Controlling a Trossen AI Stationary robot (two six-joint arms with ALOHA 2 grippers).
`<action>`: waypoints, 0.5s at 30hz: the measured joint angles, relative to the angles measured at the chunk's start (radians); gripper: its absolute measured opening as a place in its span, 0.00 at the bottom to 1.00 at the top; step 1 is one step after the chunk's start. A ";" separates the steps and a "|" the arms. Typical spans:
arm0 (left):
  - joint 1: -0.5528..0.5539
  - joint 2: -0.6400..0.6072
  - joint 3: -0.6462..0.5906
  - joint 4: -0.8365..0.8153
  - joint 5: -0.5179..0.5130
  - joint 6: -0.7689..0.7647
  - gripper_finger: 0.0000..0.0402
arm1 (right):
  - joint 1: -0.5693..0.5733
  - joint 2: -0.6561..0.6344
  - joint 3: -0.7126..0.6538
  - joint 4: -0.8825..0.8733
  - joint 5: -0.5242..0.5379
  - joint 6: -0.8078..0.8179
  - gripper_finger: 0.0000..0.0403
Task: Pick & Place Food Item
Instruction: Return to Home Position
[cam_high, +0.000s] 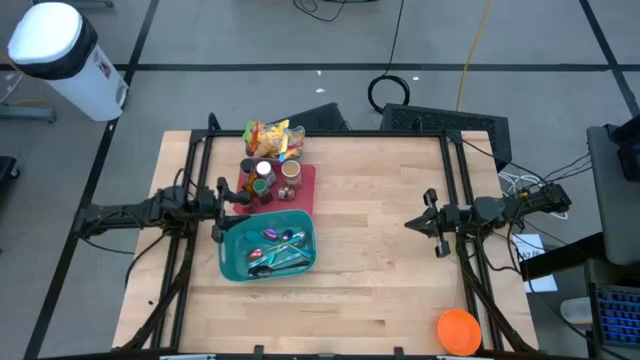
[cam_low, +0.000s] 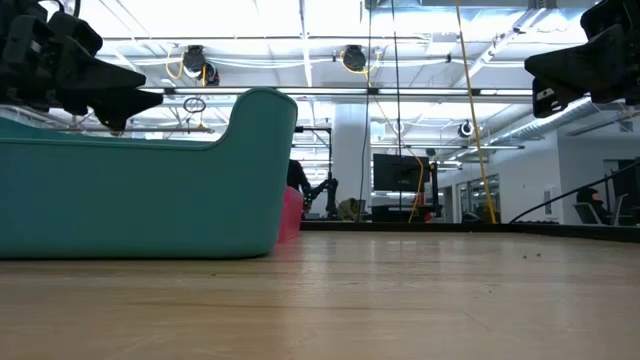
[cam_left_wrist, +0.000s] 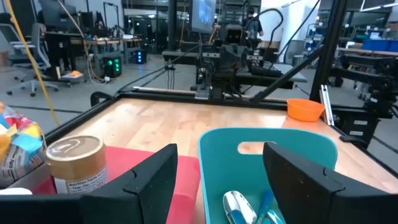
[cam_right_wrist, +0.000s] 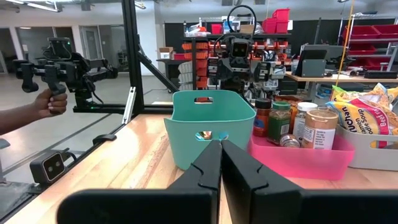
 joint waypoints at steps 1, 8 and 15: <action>0.000 -0.004 0.000 -0.001 0.000 0.001 0.61 | 0.000 0.000 0.000 0.000 0.000 0.000 0.01; 0.000 -0.007 0.000 -0.002 -0.001 0.020 0.61 | 0.000 0.000 0.000 0.000 0.000 0.015 0.01; 0.000 -0.007 0.000 -0.003 -0.003 0.011 0.61 | 0.000 0.000 0.000 -0.001 -0.002 0.017 0.01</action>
